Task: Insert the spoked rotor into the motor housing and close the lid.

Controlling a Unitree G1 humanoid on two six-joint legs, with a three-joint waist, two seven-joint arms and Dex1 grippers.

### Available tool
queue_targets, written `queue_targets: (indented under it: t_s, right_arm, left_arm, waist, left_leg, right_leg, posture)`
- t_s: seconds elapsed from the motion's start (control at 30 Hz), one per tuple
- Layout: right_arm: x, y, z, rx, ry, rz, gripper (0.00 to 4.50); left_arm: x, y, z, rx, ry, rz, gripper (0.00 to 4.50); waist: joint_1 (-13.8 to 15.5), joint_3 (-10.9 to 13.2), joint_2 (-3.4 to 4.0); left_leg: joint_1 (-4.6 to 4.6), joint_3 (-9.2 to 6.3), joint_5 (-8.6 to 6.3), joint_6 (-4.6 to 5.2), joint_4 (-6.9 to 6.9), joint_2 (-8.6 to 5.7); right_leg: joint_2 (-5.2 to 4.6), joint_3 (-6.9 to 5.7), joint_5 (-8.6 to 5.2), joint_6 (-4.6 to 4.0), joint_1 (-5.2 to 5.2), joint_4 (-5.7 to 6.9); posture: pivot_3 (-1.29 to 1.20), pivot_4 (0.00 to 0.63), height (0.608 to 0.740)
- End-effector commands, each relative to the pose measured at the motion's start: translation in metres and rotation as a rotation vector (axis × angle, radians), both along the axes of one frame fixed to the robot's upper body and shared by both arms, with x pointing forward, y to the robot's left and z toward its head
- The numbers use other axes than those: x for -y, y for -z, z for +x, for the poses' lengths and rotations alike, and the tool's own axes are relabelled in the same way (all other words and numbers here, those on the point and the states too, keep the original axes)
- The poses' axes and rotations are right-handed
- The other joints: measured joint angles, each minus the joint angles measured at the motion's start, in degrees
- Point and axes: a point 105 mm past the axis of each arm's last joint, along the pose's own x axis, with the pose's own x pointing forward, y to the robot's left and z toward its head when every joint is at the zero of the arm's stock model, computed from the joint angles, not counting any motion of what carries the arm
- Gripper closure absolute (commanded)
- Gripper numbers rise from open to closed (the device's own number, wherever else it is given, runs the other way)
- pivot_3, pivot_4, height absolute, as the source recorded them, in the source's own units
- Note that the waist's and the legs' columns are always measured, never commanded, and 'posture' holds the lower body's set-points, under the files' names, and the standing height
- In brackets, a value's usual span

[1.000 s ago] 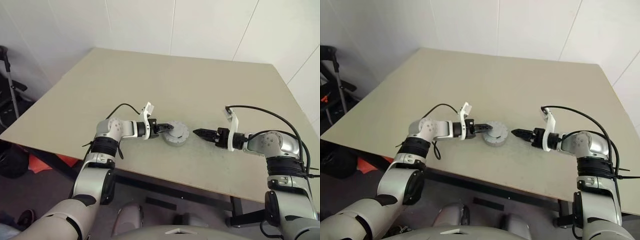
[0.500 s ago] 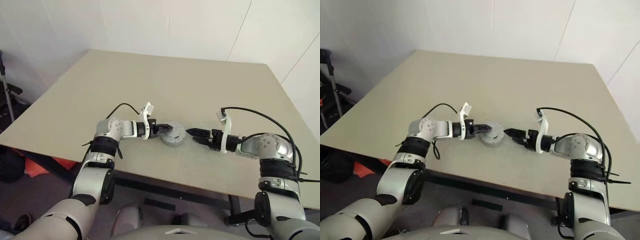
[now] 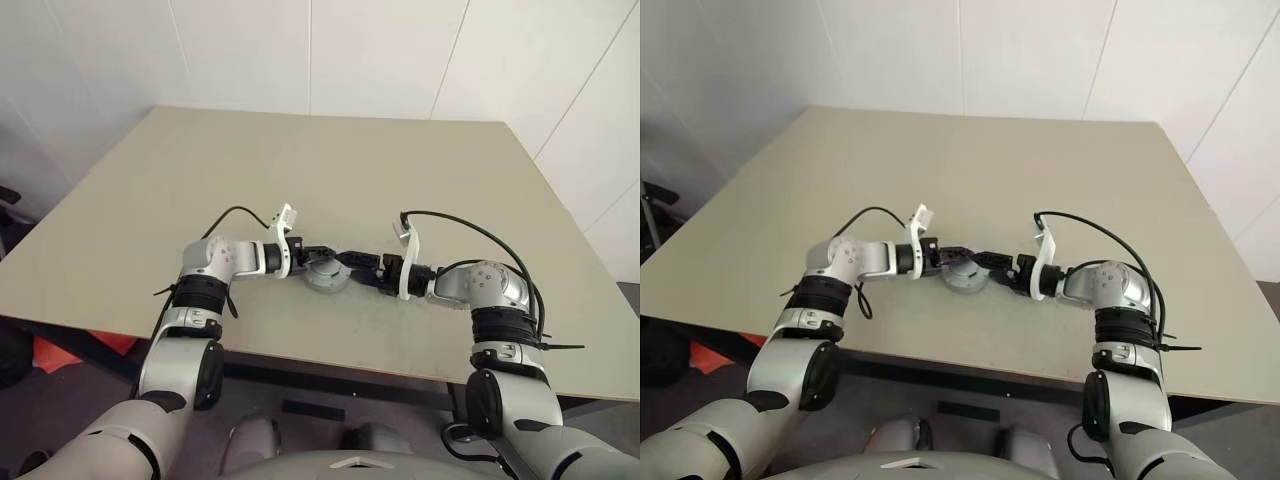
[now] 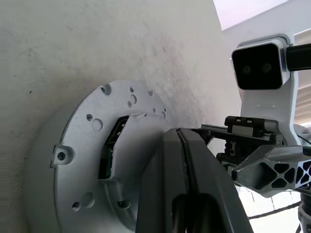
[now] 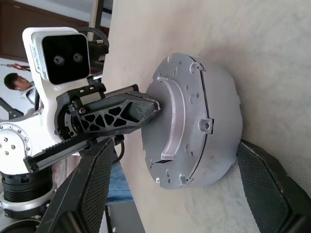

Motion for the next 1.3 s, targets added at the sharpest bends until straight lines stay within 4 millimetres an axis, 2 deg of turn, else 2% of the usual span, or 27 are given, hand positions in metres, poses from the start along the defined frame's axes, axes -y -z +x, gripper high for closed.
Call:
queue_targets:
  t_s: [0.03,0.2,0.5,0.63,0.83,1.17,1.3]
  right_arm:
    - [-0.013,0.015,-0.005,-0.049,-0.037,-0.031,0.03]
    - [-0.009,0.015,0.000,-0.034,-0.022,-0.048,0.03]
    - [-0.011,0.013,0.002,-0.044,-0.021,-0.046,0.03]
    - [-0.018,0.010,0.002,-0.070,-0.027,0.010,0.03]
    - [-0.041,0.001,0.001,-0.089,-0.063,0.109,0.03]
    - [-0.054,-0.006,0.004,-0.071,-0.095,0.114,0.03]
    - [-0.050,-0.004,0.006,-0.063,-0.082,0.094,0.03]
  left_arm:
    - [-0.018,0.019,-0.007,-0.053,-0.037,0.070,4.50]
    - [-0.026,0.015,-0.010,-0.044,-0.049,0.063,4.50]
    - [-0.017,0.021,-0.014,-0.061,-0.038,0.074,4.50]
    - [-0.018,0.021,-0.013,-0.060,-0.041,0.078,4.50]
    - [-0.023,0.023,-0.013,-0.060,-0.052,0.091,4.50]
    - [-0.028,0.024,-0.011,-0.056,-0.070,0.098,4.50]
    - [-0.035,0.019,-0.013,-0.047,-0.076,0.092,4.50]
  waist:
    - [0.1,0.0,0.00]
    - [0.1,0.0,0.00]
    - [0.2,0.0,0.01]
    - [0.1,0.0,0.00]
    - [-0.3,0.0,-0.03]
    - [-1.2,0.0,-0.03]
    - [-1.3,0.0,-0.03]
  left_leg:
    - [0.09,0.00,0.00,-0.01,-0.05,0.00]
    - [0.27,0.01,0.06,-0.10,-0.12,0.04]
    - [0.40,0.01,0.05,-0.09,-0.22,0.07]
    - [0.47,0.01,0.01,-0.02,-0.24,0.09]
    - [0.71,0.00,0.07,-0.17,-0.55,0.20]
    - [0.70,-0.04,0.15,-0.67,-1.10,0.35]
    - [0.71,-0.06,0.17,-0.79,-1.11,0.45]
  right_leg:
    - [0.00,0.00,-0.01,0.00,0.04,-0.02]
    - [0.01,0.00,-0.01,0.00,0.12,-0.13]
    - [0.03,-0.02,0.02,0.06,0.36,-0.58]
    - [0.04,-0.02,0.03,0.08,0.41,-0.68]
    - [0.10,-0.02,0.03,0.08,0.31,-0.75]
    - [0.28,-0.02,0.19,-0.21,-0.24,-0.76]
    - [0.36,-0.02,0.21,-0.25,-0.33,-0.76]
  posture:
    - [0.00,0.000,0.740]
    - [0.00,0.000,0.740]
    - [0.00,0.000,0.740]
    - [0.00,0.000,0.740]
    - [0.00,0.000,0.740]
    - [0.00,0.000,0.740]
    - [0.00,0.000,0.740]
